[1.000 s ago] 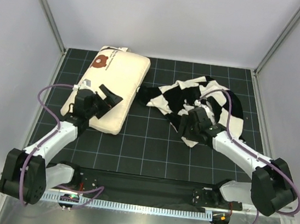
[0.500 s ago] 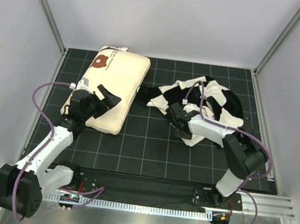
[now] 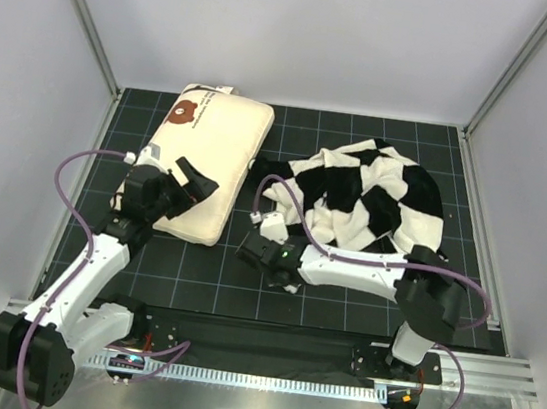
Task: Put the pillow into the pillowcase
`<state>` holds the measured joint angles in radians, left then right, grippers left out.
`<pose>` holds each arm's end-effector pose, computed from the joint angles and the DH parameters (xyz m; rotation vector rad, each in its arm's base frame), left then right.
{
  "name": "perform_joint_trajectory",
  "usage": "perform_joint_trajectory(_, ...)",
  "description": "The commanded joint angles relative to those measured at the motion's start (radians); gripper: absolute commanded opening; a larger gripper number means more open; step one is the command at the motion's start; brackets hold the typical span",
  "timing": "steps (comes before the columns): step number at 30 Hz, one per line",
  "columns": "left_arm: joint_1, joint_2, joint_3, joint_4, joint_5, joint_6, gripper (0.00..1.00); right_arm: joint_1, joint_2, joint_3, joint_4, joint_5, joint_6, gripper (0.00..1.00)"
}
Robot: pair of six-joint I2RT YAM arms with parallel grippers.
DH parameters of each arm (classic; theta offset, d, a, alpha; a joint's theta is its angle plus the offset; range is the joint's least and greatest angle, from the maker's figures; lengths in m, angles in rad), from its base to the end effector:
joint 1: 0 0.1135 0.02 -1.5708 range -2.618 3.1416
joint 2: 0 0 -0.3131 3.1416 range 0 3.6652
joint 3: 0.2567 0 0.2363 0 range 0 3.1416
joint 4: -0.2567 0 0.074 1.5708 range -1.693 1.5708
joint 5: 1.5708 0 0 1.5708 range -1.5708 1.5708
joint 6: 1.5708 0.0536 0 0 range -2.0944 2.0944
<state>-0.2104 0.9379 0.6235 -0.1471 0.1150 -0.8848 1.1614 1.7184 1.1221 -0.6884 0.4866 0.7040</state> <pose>0.1793 -0.0446 0.2957 -0.6312 2.0293 -0.7894 0.1516 0.2864 0.2280 -0.4958 2.5373 -0.0831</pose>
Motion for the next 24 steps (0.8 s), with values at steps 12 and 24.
perform_joint_trajectory(12,-0.158,0.073,0.047,-0.008,-0.055,0.037,1.00,0.113,-0.292,0.080,0.164,-0.145,-0.205,0.76)
perform_joint_trajectory(24,-0.501,0.303,0.106,-0.043,-0.222,0.026,1.00,-0.255,-0.402,-0.054,0.061,-0.114,-0.135,0.74)
